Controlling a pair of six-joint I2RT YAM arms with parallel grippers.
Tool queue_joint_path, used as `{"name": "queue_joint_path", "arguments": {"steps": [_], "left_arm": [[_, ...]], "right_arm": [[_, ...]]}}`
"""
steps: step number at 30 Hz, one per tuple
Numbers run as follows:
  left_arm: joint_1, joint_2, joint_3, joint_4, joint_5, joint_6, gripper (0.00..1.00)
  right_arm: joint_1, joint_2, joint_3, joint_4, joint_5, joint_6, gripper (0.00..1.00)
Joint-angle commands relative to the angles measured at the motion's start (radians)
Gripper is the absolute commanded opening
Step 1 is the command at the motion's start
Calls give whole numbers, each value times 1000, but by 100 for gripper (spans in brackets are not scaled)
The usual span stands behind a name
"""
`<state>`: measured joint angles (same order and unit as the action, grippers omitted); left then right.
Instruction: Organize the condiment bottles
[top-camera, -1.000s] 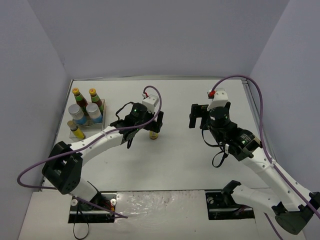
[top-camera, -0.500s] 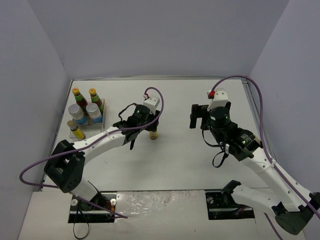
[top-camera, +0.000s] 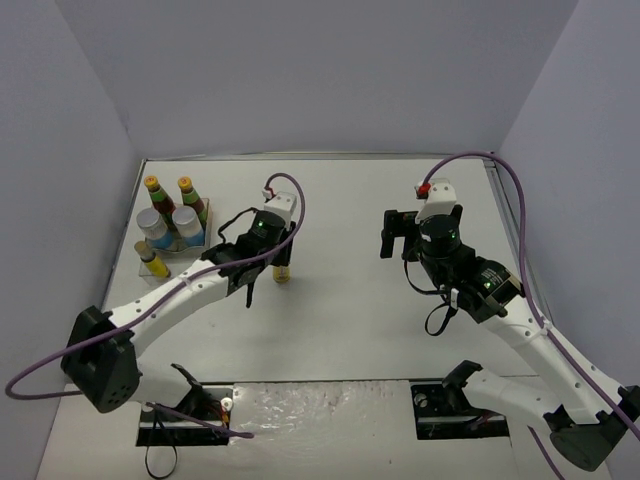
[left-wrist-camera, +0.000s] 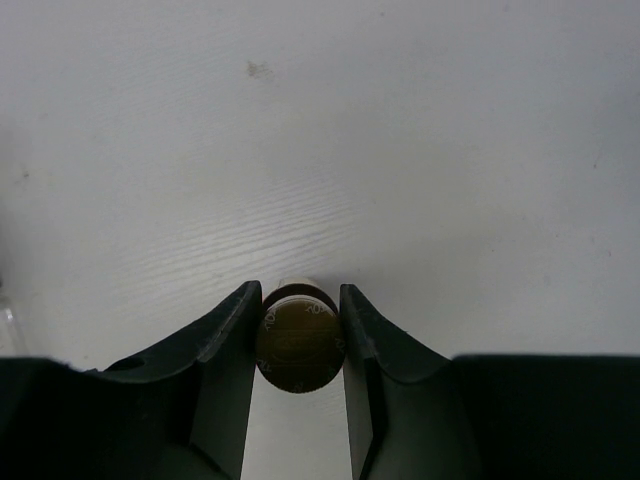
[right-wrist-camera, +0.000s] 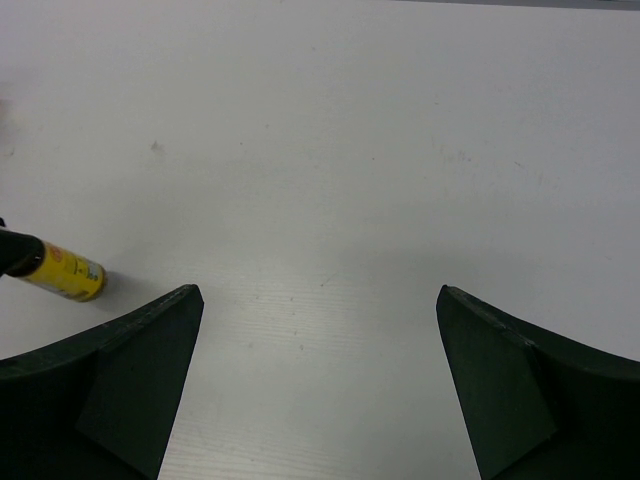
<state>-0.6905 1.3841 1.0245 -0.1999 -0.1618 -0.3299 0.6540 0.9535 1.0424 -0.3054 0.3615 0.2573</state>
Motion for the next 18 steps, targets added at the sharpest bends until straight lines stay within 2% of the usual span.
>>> {"name": "queue_joint_path", "arguments": {"steps": [1,4,11,15,18], "left_arm": [[71,-167,78,-84,-160,-51,0],[168,-232,78,-145,-164,-86,0],[386,-335,61,-196,-192,-43,0],[539,-341,37,-147,-115,-33,0],[600,-335,20,-77,-83,-19,0]], "right_arm": [[-7,-5,13,42,9,-4,100],[-7,-5,7,42,5,-1,100],[-7,7,10,48,-12,2,100],[-8,8,13,47,-16,0,100],[-8,6,11,46,-21,3,100]]}}
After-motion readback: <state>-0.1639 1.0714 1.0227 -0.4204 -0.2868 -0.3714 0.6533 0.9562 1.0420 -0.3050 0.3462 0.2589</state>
